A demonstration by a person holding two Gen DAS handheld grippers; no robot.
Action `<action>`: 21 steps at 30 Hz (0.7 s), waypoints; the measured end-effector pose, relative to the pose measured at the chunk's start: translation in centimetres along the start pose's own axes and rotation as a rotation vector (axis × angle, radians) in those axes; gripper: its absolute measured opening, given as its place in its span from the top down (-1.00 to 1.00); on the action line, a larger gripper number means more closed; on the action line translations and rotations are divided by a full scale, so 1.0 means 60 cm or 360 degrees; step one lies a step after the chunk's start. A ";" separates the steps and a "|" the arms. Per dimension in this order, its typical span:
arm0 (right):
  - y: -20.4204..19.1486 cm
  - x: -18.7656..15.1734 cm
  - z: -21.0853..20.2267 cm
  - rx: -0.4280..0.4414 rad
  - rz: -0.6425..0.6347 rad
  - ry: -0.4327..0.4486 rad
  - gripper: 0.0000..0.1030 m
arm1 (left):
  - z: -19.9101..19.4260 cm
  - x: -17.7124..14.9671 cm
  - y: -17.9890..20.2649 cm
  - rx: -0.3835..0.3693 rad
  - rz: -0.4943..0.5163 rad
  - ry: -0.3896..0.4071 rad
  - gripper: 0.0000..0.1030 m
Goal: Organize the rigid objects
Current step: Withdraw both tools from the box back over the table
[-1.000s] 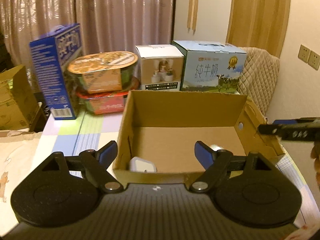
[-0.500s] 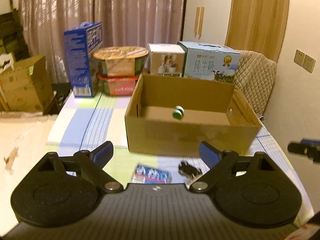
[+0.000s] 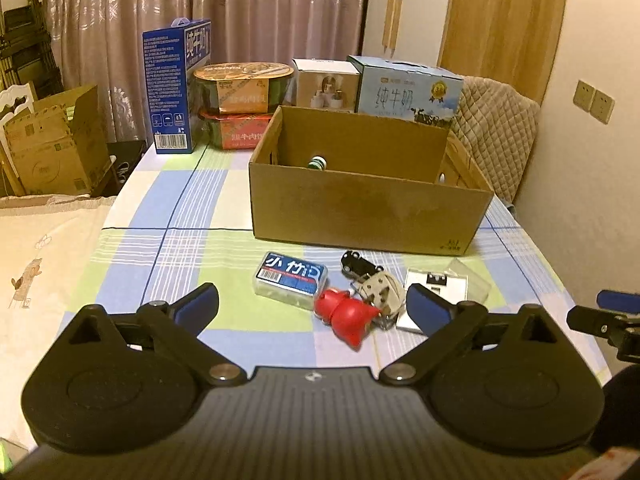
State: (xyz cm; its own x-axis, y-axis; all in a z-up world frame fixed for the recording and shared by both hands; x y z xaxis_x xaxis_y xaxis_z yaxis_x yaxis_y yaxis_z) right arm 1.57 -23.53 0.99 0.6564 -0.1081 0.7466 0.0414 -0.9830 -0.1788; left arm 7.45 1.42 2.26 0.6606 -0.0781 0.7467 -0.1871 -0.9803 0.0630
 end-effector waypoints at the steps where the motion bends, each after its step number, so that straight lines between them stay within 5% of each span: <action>1: -0.003 -0.003 -0.002 -0.0004 -0.0020 0.0001 -0.45 | -0.001 -0.003 0.002 0.0002 0.0014 -0.0005 -0.94; 21: -0.009 -0.032 0.027 -0.0005 -0.0097 -0.0077 -0.51 | 0.028 -0.034 0.013 -0.0028 0.0090 -0.0099 -0.98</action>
State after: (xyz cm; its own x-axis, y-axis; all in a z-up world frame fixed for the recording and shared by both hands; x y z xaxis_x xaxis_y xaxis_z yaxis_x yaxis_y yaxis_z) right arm 1.47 -22.57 -1.40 0.6884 -0.0407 0.7242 0.0800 -0.9881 -0.1316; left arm 7.18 0.49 -0.30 0.6922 -0.1451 0.7069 -0.2380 -0.9707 0.0338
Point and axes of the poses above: each gripper's, at about its wrist camera, not at the fingertips, and z roughly the way its jaws point, y to its right, x to its top, the point moved 5 cm from there along z, roughly the way its jaws point, and after that the axes turned 1 degree about -x, right-handed, at the moved point
